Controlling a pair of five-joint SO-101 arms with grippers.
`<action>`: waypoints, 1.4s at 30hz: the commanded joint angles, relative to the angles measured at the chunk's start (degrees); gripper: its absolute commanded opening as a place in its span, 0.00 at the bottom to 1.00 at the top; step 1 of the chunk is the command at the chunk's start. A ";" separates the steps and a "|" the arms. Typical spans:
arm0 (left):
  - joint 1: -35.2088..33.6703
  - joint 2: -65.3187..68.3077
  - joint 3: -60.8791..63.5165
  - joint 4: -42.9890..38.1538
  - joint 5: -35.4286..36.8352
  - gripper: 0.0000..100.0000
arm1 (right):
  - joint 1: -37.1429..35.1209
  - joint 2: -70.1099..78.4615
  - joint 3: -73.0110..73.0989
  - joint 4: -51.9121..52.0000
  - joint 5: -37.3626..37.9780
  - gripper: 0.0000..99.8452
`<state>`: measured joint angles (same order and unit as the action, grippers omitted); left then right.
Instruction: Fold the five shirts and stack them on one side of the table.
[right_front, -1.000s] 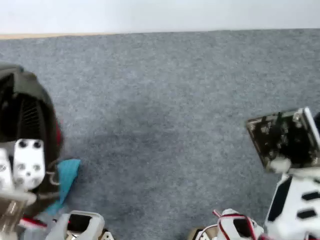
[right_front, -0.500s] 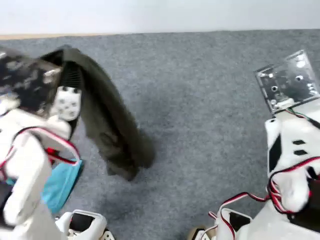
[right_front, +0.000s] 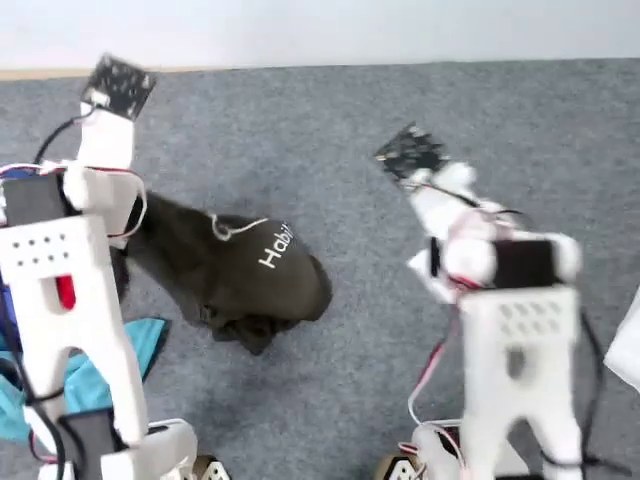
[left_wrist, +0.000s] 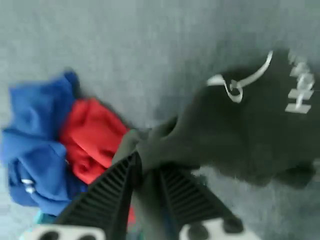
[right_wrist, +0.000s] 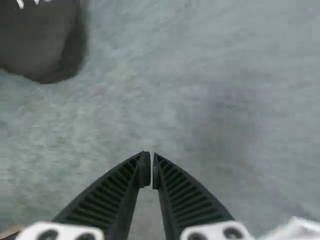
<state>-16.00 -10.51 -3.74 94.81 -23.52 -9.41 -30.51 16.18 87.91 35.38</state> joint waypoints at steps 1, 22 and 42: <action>-2.90 2.29 3.21 -0.09 -1.93 0.00 | -6.81 6.29 2.73 -5.41 -2.37 0.01; -4.13 17.41 5.76 -1.85 -1.67 0.00 | -29.58 44.88 -18.02 1.10 -2.81 0.27; -7.21 17.58 5.76 -3.78 -1.67 0.00 | -29.67 55.96 -19.25 -12.09 -0.79 0.18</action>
<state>-22.95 7.52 2.33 91.56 -25.27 -41.67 24.88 0.70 77.19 33.89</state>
